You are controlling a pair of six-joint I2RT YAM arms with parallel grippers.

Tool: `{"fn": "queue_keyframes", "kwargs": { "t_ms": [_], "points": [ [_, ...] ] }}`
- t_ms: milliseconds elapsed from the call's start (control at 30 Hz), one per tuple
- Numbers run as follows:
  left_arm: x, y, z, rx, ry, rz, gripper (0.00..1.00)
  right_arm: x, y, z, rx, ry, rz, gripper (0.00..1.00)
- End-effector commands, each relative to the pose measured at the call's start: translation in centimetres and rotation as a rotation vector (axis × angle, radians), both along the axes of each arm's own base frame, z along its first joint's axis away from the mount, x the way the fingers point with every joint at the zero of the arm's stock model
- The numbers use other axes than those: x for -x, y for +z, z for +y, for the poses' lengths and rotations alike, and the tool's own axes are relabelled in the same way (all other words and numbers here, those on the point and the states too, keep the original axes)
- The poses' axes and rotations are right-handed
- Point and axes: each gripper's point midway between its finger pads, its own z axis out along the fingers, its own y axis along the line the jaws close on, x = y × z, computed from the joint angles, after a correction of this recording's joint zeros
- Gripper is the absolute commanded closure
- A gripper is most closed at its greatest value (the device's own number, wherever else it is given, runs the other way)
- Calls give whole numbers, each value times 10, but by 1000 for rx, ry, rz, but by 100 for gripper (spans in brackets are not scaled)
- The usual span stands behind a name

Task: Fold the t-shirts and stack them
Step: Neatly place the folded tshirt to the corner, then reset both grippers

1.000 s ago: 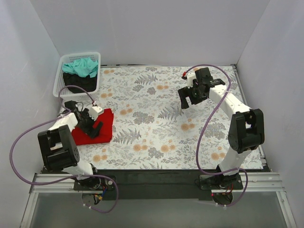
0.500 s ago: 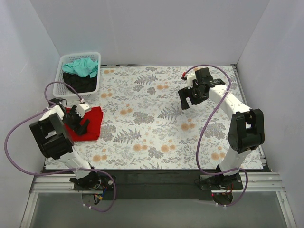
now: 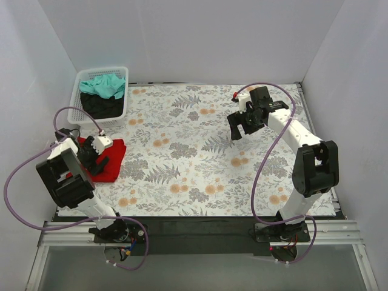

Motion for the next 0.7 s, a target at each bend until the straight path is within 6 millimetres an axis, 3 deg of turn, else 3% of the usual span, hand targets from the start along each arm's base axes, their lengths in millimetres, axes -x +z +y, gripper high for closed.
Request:
{"fn": "queue_keyframes", "kwargs": {
  "t_ms": [0, 67, 133, 167, 233, 267, 300, 367, 400, 500, 533, 600, 667],
  "points": [
    [38, -11, 58, -298, -62, 186, 9, -3, 32, 9, -59, 35, -66, 2],
    [6, 41, 49, -285, -62, 67, 9, 6, 37, 22, -128, 97, -43, 2],
    [-15, 78, 22, -219, -72, -3, 9, 11, 42, 28, -155, 127, -43, 2],
    [-36, 121, 20, -242, -75, -86, 9, 14, 44, 30, -162, 148, -39, 2],
    [-48, 152, -29, -131, -71, -106, 9, 11, 54, 32, -163, 167, -59, 2],
    [-65, 185, -42, -112, -51, -184, 9, 12, 56, 31, -161, 174, -59, 2],
    [-75, 202, -74, -77, -81, -228, 9, 11, 62, 30, -159, 187, -81, 2],
    [-86, 226, -110, 30, -5, -276, 9, 11, 70, 28, -149, 191, -109, 2],
    [-98, 245, -139, 68, -31, -337, 9, 13, 75, 26, -141, 200, -123, 2],
    [-113, 271, -193, 281, 97, -345, 9, 16, 83, 17, -102, 191, -160, 2],
    [-119, 265, -216, 331, 105, -309, 9, 17, 83, 14, -88, 197, -169, 2],
    [-130, 275, -244, 498, 219, -267, 9, 23, 81, 6, -63, 185, -175, 2],
    [-140, 267, -259, 600, 305, -208, 9, 32, 72, -1, -54, 175, -156, 2]
  ]
}}
